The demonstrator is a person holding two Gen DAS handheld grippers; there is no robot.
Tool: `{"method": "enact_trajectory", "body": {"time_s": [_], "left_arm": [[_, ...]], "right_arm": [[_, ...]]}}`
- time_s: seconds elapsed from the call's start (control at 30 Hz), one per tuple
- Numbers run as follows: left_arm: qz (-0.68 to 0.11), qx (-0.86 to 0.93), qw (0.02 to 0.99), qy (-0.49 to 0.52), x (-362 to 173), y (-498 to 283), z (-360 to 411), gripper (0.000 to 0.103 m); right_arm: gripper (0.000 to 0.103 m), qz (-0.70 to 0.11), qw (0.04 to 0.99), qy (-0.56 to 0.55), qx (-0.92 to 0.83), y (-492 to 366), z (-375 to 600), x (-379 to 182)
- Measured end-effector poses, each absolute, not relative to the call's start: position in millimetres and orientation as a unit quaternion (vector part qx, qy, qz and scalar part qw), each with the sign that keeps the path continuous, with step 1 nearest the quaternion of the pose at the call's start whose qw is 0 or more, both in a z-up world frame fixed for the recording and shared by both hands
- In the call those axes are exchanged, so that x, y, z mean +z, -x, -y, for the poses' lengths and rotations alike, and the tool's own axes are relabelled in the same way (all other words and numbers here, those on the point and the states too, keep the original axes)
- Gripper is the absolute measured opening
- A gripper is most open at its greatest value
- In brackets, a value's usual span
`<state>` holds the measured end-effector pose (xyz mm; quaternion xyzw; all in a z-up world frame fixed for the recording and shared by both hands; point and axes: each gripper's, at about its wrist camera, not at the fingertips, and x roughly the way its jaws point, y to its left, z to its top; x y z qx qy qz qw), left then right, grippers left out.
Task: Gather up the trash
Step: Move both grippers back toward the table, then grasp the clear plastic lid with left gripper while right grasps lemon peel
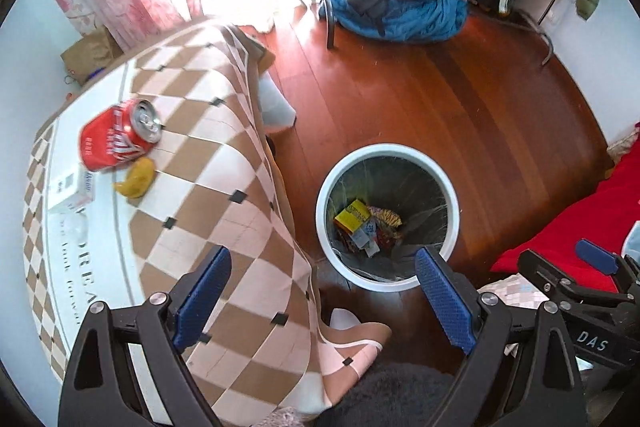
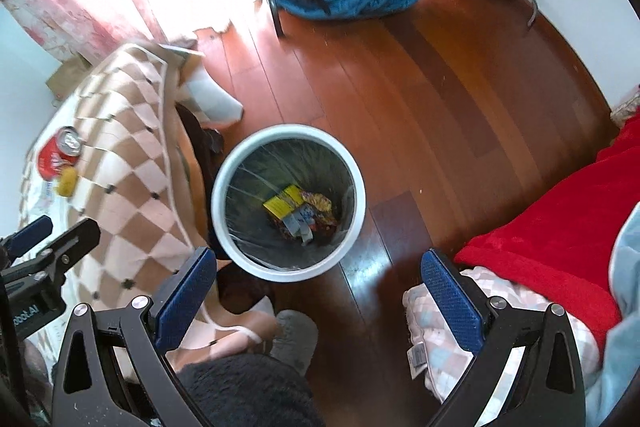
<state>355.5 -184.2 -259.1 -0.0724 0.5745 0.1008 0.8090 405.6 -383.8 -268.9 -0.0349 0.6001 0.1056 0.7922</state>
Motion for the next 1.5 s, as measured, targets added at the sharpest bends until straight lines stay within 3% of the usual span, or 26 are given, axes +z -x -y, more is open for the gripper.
{"method": "enact_trajectory", "body": {"time_s": [0.27,0.53,0.7,0.97,1.07,1.2,1.33,1.4,1.5], "left_arm": [[-0.526,0.110,0.840,0.080,-198.1,-318.5,168.7,0.094],[-0.487,0.166,0.850,0.118,-161.0,-280.3,95.6,0.094],[-0.498,0.243,0.819,0.151,-184.7,-252.8,11.4,0.094],[-0.535,0.344,0.750,0.181,-273.3,-217.8,-105.7,0.094],[-0.548,0.343,0.737,0.197,-299.4,-213.9,-126.0,0.093],[-0.555,0.320,0.742,0.196,-319.7,-222.4,-129.6,0.093],[-0.562,0.289,0.750,0.195,-336.7,-235.7,-125.1,0.093],[-0.562,0.282,0.754,0.191,-342.1,-241.4,-123.8,0.087],[-0.562,0.274,0.758,0.186,-346.7,-247.8,-120.2,0.068]], "right_arm": [[0.103,-0.554,0.822,0.007,0.134,-372.5,362.1,-189.8],[0.103,-0.524,0.827,0.006,0.203,-357.7,280.4,-142.8],[0.103,-0.542,0.801,0.042,0.251,-360.2,186.9,-171.1],[0.101,-0.603,0.739,0.091,0.287,-383.1,46.9,-281.5],[0.092,-0.621,0.725,0.103,0.280,-389.7,17.5,-314.1],[0.091,-0.630,0.718,0.109,0.276,-395.2,-4.1,-339.5],[0.083,-0.625,0.717,0.130,0.280,-392.4,-16.7,-350.0],[0.080,-0.622,0.718,0.138,0.281,-392.1,-20.1,-353.2],[0.064,-0.613,0.722,0.152,0.283,-393.1,-23.7,-355.2]]}}
